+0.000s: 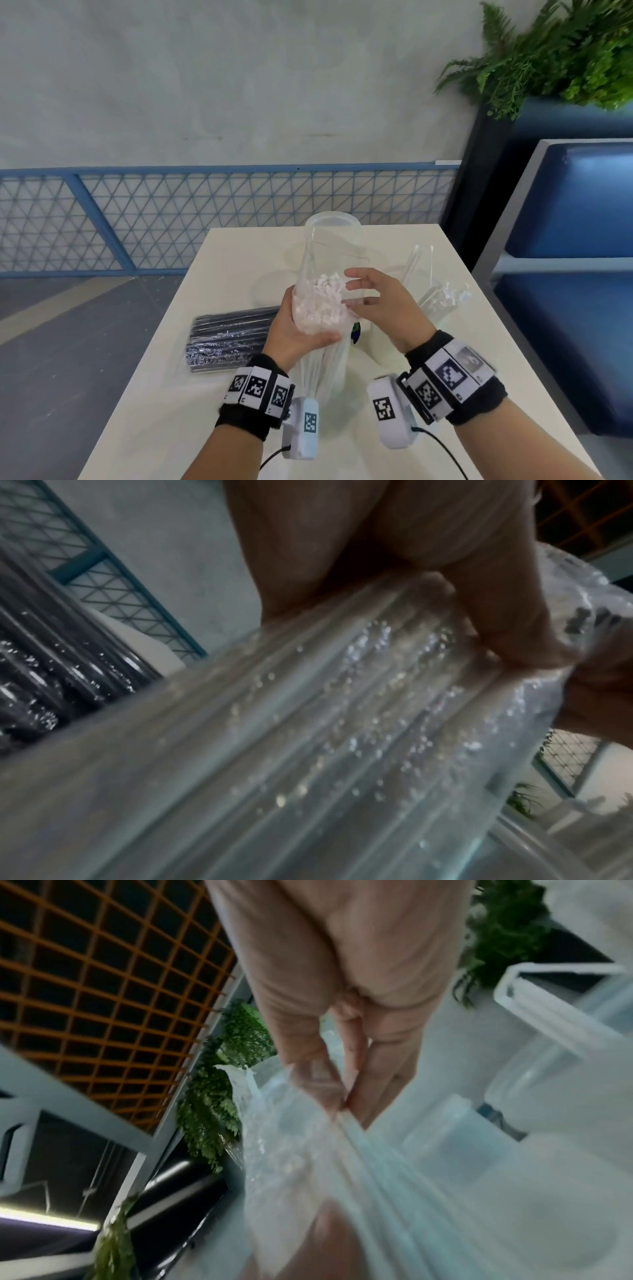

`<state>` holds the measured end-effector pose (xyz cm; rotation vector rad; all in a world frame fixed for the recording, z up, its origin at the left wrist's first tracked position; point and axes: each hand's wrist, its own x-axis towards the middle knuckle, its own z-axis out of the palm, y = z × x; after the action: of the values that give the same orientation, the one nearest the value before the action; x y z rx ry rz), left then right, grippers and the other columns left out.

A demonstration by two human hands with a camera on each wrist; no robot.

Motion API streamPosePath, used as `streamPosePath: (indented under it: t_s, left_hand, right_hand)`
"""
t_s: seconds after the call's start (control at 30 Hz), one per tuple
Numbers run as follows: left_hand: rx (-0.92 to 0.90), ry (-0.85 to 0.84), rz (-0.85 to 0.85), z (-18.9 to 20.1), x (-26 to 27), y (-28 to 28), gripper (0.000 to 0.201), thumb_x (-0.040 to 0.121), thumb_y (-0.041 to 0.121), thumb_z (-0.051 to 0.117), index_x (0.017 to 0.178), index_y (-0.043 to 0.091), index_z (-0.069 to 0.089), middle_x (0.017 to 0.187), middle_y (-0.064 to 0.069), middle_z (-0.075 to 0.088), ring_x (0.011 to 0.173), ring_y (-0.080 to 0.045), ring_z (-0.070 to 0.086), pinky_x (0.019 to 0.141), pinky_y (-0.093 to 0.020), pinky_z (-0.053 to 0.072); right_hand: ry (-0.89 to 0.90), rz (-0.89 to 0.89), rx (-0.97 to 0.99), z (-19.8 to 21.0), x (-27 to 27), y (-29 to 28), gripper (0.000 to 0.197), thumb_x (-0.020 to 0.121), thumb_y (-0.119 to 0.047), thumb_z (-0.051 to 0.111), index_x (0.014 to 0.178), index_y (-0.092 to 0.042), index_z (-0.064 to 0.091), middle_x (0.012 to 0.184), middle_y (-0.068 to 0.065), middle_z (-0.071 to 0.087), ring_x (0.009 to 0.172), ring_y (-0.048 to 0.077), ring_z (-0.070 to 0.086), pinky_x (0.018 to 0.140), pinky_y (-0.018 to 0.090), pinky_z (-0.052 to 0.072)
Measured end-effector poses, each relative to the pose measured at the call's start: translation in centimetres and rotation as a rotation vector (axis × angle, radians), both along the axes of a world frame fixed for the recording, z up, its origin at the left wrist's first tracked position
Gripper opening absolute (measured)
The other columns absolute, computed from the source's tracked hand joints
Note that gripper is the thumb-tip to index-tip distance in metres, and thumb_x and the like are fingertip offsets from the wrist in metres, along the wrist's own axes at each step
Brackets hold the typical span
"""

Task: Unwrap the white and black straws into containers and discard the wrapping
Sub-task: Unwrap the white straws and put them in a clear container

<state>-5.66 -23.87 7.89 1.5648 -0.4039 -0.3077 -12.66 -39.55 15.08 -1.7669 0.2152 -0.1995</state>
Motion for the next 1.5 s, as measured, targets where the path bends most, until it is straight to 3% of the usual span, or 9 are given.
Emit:
streamPosePath:
  t_s: [0.13, 0.23, 0.43, 0.6, 0.77, 1.07, 1.27, 1.37, 1.5]
  left_hand:
    - [-0.045, -0.006, 0.135, 0.0, 0.0, 0.3, 0.072, 0.041, 0.028, 0.088, 0.103, 0.031, 0.051, 0.108, 0.004, 0.065, 0.102, -0.009, 0.062, 0.085, -0.027, 0.052]
    - [-0.11, 0.031, 0.203, -0.1, 0.3, 0.5, 0.06, 0.057, 0.004, 0.086, 0.1, 0.031, 0.053, 0.105, 0.002, 0.065, 0.1, -0.012, 0.063, 0.082, -0.026, 0.052]
    - [-0.131, 0.059, 0.141, -0.1, 0.5, 0.5, 0.064, 0.049, 0.015, 0.09, 0.102, 0.029, 0.056, 0.105, 0.001, 0.068, 0.102, -0.017, 0.065, 0.088, -0.038, 0.052]
    - [-0.13, 0.049, 0.111, -0.1, 0.4, 0.4, 0.067, 0.052, 0.007, 0.088, 0.107, 0.024, 0.053, 0.107, 0.001, 0.067, 0.104, -0.014, 0.064, 0.089, -0.033, 0.052]
    - [-0.103, 0.03, 0.061, -0.5, -0.1, 0.3, 0.073, 0.049, 0.013, 0.087, 0.11, 0.028, 0.05, 0.112, 0.003, 0.064, 0.102, -0.002, 0.063, 0.085, -0.024, 0.051]
    - [-0.091, 0.027, 0.029, -0.7, -0.2, -0.2, 0.078, 0.048, 0.018, 0.089, 0.114, 0.029, 0.049, 0.118, -0.003, 0.063, 0.111, -0.014, 0.061, 0.091, -0.031, 0.051]
    - [-0.041, 0.002, -0.025, -0.4, -0.2, -0.5, 0.075, 0.055, 0.003, 0.087, 0.113, 0.03, 0.048, 0.113, 0.004, 0.063, 0.104, -0.004, 0.061, 0.083, -0.02, 0.051]
    - [-0.041, 0.001, -0.041, -0.5, -0.4, -0.6, 0.075, 0.055, 0.007, 0.088, 0.115, 0.028, 0.049, 0.114, 0.0, 0.064, 0.108, -0.012, 0.061, 0.091, -0.029, 0.051]
    - [-0.038, -0.01, -0.042, -0.7, -0.3, -0.6, 0.079, 0.048, 0.022, 0.089, 0.115, 0.026, 0.048, 0.116, -0.003, 0.064, 0.111, -0.017, 0.061, 0.096, -0.042, 0.049]
  right_hand:
    - [-0.043, -0.073, -0.04, -0.9, 0.3, 0.3, 0.022, 0.08, -0.002, 0.067, 0.098, -0.015, 0.066, 0.092, -0.001, 0.064, 0.079, 0.016, 0.063, 0.078, 0.028, 0.055]
    - [0.015, -0.037, -0.458, -0.7, 0.7, 0.4, 0.012, 0.083, -0.004, 0.062, 0.086, -0.013, 0.07, 0.078, 0.001, 0.067, 0.064, 0.015, 0.061, 0.066, 0.013, 0.048]
    - [-0.156, 0.232, -0.813, -0.1, 0.6, 0.2, 0.043, 0.076, -0.008, 0.071, 0.115, -0.019, 0.058, 0.118, -0.007, 0.044, 0.076, 0.007, 0.048, 0.071, 0.01, 0.042]
    - [-0.318, 0.028, -0.786, -1.1, 1.3, -0.1, 0.017, 0.07, -0.001, 0.074, 0.075, -0.007, 0.058, 0.08, -0.005, 0.05, 0.06, 0.003, 0.041, 0.063, 0.019, 0.04]
    - [-0.399, -0.149, -0.68, -2.9, 0.9, 0.0, 0.022, 0.07, 0.004, 0.071, 0.067, -0.008, 0.054, 0.069, -0.003, 0.048, 0.059, 0.015, 0.049, 0.06, 0.026, 0.048]
    - [0.025, 0.033, -0.902, -1.1, 0.7, -0.8, 0.016, 0.089, -0.014, 0.053, 0.088, -0.002, 0.065, 0.088, 0.011, 0.066, 0.076, 0.02, 0.057, 0.071, 0.025, 0.045]
    - [-0.3, 0.002, -0.764, -0.1, 0.4, 0.1, 0.023, 0.088, -0.003, 0.053, 0.107, -0.007, 0.065, 0.106, 0.008, 0.067, 0.095, 0.02, 0.06, 0.084, 0.013, 0.037]
    - [-0.124, 0.045, -0.777, -0.2, 0.8, -0.4, 0.038, 0.085, -0.012, 0.062, 0.123, -0.01, 0.057, 0.123, 0.006, 0.06, 0.113, 0.022, 0.055, 0.091, 0.013, 0.031]
    - [-0.008, 0.114, -0.83, 0.5, 0.8, -1.8, 0.052, 0.078, -0.026, 0.071, 0.126, -0.015, 0.054, 0.122, 0.003, 0.059, 0.109, 0.019, 0.053, 0.087, 0.016, 0.032]
